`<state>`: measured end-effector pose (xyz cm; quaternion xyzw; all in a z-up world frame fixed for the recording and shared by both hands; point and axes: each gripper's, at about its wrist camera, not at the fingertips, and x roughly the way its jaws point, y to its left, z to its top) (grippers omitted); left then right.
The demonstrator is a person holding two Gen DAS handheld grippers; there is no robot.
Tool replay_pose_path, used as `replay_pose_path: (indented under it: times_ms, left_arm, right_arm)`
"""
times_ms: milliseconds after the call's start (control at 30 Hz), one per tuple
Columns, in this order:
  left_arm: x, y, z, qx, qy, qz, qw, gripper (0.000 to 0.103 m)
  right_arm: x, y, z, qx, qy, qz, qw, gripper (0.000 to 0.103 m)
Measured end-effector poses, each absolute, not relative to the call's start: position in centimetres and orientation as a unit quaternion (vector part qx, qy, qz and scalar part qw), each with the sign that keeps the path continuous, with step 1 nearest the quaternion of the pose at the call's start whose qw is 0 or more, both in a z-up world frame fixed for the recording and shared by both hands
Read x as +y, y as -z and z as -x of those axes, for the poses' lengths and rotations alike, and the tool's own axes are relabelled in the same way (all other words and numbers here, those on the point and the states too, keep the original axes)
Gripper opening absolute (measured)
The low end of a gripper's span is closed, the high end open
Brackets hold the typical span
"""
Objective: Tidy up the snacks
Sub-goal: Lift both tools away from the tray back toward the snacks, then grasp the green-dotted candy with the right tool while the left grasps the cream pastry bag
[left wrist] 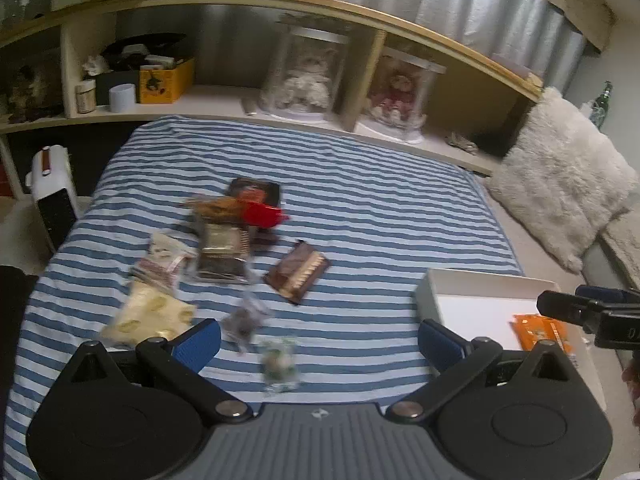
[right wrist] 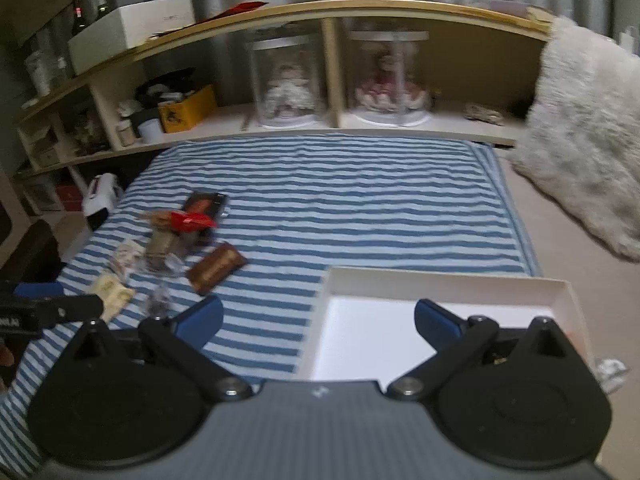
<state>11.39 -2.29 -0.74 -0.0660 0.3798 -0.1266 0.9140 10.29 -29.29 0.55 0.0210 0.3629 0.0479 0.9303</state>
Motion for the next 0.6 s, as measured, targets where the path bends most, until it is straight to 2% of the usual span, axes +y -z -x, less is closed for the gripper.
replay_pose_path:
  times_ms: [333,600]
  left_arm:
    - [2.9,0.4,-12.9,0.346,0.066,0.046,0.935,0.103]
    - [6.2,1.8,-15.4,0.365,0.003,0.026,0.931,0.103]
  right_arm:
    - [-23.4,0.7,-14.5,0.36,-0.102,-0.031,0.927,0.103]
    - [-18.6,2.8,-17.3,0.333,-0.149,0.006,0.931,0.103]
